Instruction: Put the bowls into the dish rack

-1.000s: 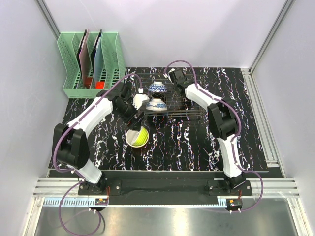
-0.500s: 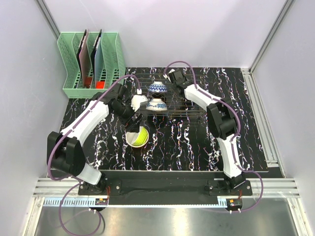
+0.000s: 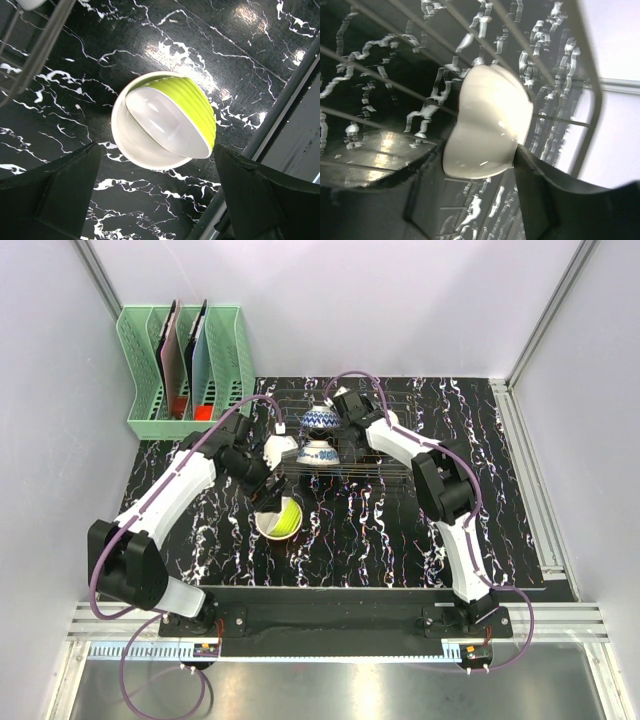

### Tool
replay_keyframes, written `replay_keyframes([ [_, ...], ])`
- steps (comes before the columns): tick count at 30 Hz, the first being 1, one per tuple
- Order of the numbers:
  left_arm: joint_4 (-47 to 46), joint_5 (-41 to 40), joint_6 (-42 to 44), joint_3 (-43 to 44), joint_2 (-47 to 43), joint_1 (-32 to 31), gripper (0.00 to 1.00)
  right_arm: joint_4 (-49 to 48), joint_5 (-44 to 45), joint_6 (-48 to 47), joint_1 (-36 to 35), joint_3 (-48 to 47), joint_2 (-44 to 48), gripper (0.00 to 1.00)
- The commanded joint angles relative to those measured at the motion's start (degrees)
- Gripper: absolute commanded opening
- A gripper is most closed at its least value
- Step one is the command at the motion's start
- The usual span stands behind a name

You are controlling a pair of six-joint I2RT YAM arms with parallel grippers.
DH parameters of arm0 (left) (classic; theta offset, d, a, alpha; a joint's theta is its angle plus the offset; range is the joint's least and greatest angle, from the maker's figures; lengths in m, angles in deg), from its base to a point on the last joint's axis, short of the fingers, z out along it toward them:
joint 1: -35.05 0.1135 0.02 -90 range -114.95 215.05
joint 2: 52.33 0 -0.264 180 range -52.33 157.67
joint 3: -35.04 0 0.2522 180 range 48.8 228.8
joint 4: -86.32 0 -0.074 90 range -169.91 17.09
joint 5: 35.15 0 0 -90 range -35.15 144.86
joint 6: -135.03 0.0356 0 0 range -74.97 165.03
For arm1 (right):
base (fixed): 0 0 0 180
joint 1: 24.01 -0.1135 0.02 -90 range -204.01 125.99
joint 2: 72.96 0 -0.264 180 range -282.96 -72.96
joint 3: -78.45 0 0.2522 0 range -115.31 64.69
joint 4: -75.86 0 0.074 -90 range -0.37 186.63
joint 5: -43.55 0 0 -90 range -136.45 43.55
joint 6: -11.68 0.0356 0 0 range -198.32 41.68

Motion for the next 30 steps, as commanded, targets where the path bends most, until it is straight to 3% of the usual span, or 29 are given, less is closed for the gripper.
replay_keyframes([
  [1, -0.12, 1.92, 1.11, -0.59, -2.23, -0.2, 0.99, 2.76, -3.5, 2.68, -0.64, 1.9, -3.32, 0.67],
  [4, 0.14, 2.37, 1.54, -0.85, -2.41, -0.2, 0.99, 2.76, -3.06, 2.68, -0.64, 2.61, -3.32, 0.78],
  [7, 0.4, 2.8, 1.98, -0.85, -2.5, -0.2, 0.99, 2.76, -2.7, 2.68, -0.64, 3.57, -2.97, 0.82],
  [17, 1.63, 12.11, 5.24, -1.99, -2.5, -0.29, 0.99, 2.85, -2.79, 4.18, -0.55, 5.6, 4.49, 0.85],
  [30, -0.74, 13.09, 5.68, -3.66, 5.59, -0.81, 0.99, 5.05, -5.08, 5.67, -0.64, 4.19, 11.45, 0.86],
])
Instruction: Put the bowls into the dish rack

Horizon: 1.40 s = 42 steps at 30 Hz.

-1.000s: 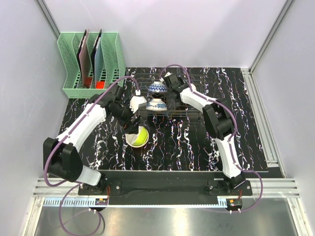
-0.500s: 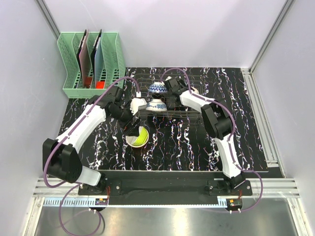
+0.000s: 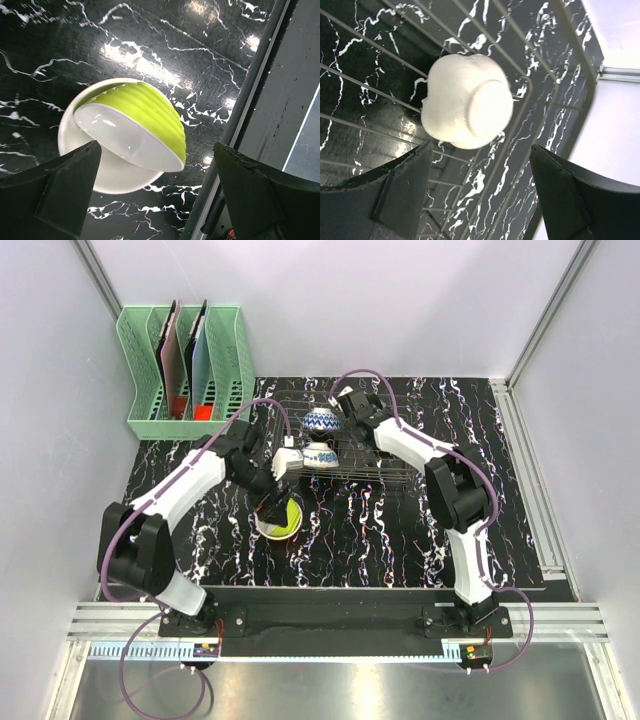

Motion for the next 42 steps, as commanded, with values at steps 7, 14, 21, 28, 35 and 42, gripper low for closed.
replay_keyframes([
  [7, -2.2, 2.03, 1.7, -0.47, 3.81, -0.62, 0.51, 1.99, -1.34, 2.02, -0.53, -2.15, 6.56, 0.86],
  [14, -2.12, 2.73, 1.88, -0.74, 3.9, -0.71, 0.02, 2.43, -0.82, 1.93, -0.44, -2.86, 7.88, 0.87],
  [21, 2.36, 0.27, 6.97, 0.23, 3.28, -1.32, 0.0, 2.96, -1.17, 2.55, -0.35, -2.42, 9.2, 0.87],
  [28, 4.92, -7.98, 10.31, 0.84, 0.39, -1.24, 0.0, 3.92, -1.96, 3.16, -0.35, -1.98, 11.04, 0.87],
  [35, 4.56, -13.7, 12.77, 3.13, -2.78, -1.32, 0.0, 5.68, -4.59, 5.98, -0.35, -1.8, 11.66, 0.87],
  [42, 3.51, -15.64, 15.06, 0.32, -1.55, -2.03, 0.06, 6.82, -5.21, 6.51, -0.35, -2.07, 12.8, 0.88],
])
